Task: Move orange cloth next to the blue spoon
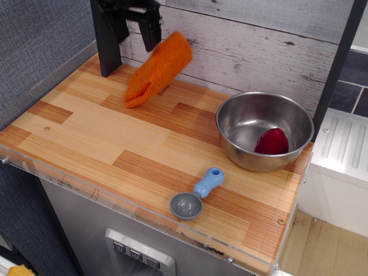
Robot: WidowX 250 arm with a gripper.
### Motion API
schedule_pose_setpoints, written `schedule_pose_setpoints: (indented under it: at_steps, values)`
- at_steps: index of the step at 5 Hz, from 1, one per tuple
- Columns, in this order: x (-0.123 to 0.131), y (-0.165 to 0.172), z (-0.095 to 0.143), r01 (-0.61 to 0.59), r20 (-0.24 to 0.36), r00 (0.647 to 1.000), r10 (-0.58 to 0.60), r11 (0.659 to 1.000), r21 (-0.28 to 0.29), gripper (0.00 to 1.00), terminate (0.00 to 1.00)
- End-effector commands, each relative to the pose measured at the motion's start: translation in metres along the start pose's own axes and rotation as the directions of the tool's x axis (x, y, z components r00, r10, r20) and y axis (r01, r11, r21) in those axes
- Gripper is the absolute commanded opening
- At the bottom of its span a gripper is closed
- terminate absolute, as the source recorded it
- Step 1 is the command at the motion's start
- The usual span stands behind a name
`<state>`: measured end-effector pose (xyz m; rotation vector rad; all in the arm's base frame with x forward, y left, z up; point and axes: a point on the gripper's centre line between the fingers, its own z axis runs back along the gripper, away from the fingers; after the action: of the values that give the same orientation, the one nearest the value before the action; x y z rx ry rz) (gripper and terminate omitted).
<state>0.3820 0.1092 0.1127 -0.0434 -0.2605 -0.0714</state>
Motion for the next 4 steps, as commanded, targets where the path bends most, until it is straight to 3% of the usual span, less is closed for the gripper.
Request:
schedule_pose_setpoints:
  at_steps: [1, 2, 3, 4]
  values:
    - [-0.034, -0.032, 0.053, 0.000, -0.028, 1.000, 0.000, 1.000, 0.023, 1.00, 0.00]
    - [-0.050, -0.038, 0.058, -0.005, -0.050, 0.999, 0.009, 0.998, 0.069, 1.00, 0.00]
    - [-0.068, -0.025, 0.045, -0.065, -0.112, 0.991, 0.073, 0.995, 0.072, 1.00, 0.00]
    - [-0.067, -0.018, 0.055, -0.065, -0.089, 0.993, 0.073, 0.994, 0.083, 1.00, 0.00]
